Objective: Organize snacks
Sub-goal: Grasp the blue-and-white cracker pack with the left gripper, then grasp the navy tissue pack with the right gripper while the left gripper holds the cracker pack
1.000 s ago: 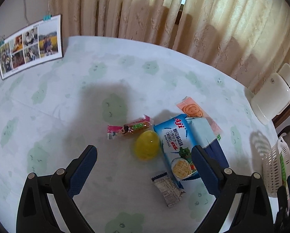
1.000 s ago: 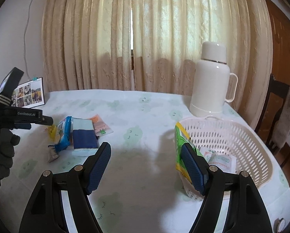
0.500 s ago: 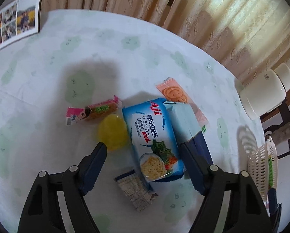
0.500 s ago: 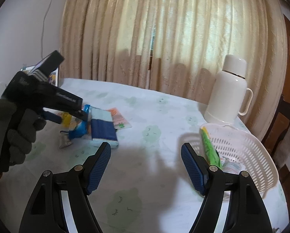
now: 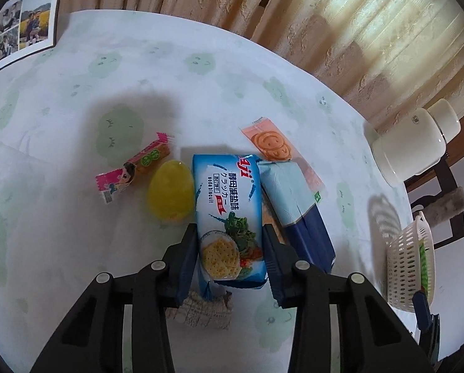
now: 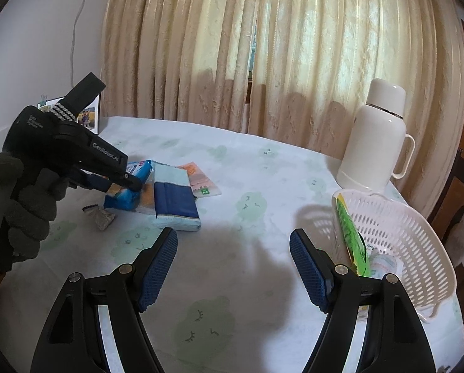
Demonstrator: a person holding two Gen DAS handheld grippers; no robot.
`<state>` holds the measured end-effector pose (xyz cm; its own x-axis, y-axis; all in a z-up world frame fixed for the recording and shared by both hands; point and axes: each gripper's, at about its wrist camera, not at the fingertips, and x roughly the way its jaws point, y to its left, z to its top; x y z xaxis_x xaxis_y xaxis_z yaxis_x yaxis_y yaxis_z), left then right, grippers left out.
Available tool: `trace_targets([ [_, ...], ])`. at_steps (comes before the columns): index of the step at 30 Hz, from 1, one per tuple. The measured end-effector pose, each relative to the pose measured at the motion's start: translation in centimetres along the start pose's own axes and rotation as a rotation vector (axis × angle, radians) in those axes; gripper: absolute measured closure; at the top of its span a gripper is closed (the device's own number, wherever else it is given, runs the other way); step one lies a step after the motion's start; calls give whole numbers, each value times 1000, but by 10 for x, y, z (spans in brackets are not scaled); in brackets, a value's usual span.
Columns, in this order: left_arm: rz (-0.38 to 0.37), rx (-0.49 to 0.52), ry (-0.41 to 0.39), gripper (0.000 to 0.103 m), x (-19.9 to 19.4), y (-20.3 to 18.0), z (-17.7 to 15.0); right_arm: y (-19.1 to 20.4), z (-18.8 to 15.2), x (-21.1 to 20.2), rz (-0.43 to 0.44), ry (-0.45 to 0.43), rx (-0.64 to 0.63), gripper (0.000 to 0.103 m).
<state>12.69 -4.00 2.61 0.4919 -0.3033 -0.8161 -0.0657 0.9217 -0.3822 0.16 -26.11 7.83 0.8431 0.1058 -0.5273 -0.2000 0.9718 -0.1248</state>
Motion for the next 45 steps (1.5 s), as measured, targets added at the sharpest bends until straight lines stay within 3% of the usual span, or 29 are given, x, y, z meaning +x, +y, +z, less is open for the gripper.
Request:
trace_targets([
  [7, 15, 39, -80, 67, -31, -5, -3, 1, 0, 5, 20, 13, 13, 28],
  [13, -12, 46, -128, 67, -57, -4, -2, 15, 8, 19, 133, 104, 11, 28],
  [16, -35, 44, -143, 67, -66, -3, -2, 24, 18, 36, 187, 165, -11, 28],
  [25, -60, 37, -155, 67, -76, 0, -1, 25, 34, 106, 224, 306, 43, 28],
  [27, -69, 39, -159, 76, -80, 0, -1, 28, 35, 118, 235, 330, 48, 28],
  [33, -74, 44, -166, 76, -85, -1, -2, 30, 32, 141, 242, 387, 50, 28],
  [37, -4, 39, -136, 65, -78, 1, -2, 36, 31, 137, 202, 375, 25, 44],
  [39, 45, 43, -108, 45, -71, 2, -2, 36, 29, 134, 208, 366, 43, 46],
  [43, 106, 98, -66, 42, -57, -2, -7, 32, 28, 124, 234, 345, 93, 48],
  [45, 107, 133, -39, 35, -51, -3, -12, 30, 28, 119, 241, 338, 102, 48],
])
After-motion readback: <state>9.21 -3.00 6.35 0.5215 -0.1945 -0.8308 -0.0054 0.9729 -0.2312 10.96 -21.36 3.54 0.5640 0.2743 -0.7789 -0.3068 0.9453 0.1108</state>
